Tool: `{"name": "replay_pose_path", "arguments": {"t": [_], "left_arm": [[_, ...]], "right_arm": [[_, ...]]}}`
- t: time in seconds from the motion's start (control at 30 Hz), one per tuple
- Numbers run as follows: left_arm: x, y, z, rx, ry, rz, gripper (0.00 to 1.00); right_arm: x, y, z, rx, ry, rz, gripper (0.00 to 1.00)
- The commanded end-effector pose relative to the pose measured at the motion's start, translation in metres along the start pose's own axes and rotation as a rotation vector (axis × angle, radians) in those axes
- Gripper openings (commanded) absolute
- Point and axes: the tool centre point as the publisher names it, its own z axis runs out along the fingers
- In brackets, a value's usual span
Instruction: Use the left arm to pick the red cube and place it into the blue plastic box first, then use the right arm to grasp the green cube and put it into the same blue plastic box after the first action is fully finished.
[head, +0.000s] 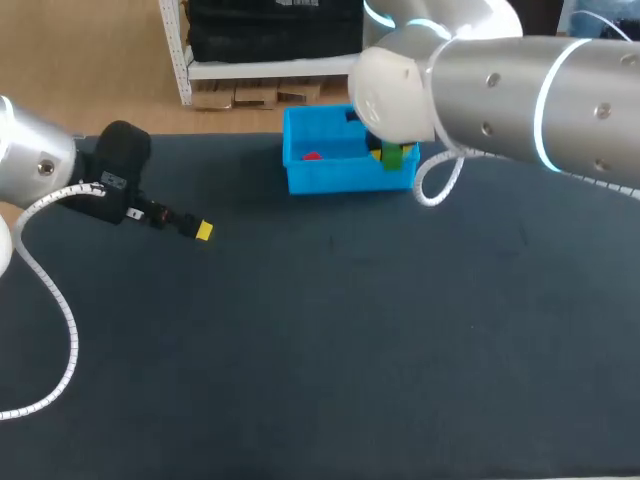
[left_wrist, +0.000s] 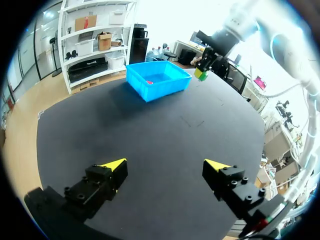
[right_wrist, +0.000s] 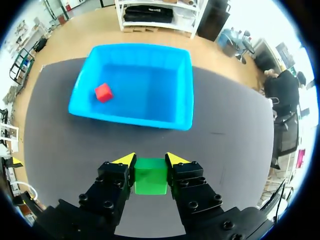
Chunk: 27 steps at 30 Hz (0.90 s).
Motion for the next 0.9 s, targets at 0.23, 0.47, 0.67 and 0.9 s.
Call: {"name": "replay_pose_path", "arguments": {"t": [0.23,0.47,0.67,0.9], "left_arm": [[0.002,0.001,0.001,0.005,-0.008,0.002,1.00],[0.002,0.001,0.001,0.005,-0.008,0.002,1.00],[0.002,0.001,0.001,0.005,-0.008,0.002,1.00],[0.002,0.001,0.001,0.005,-0.008,0.002,1.00]], "right_arm": [[0.005,0.004,-0.021,-0.001,-0.100,-0.013,0.00],[-0.005,0.002,-0.029,0.003,-0.126,-0.021,0.00],[-0.024,-0.006,-0.028,0.002,-0.140,-0.025,0.00],[-0.055,-0.012,-0.024,-0.002,-0.146,-0.040,0.00]]}}
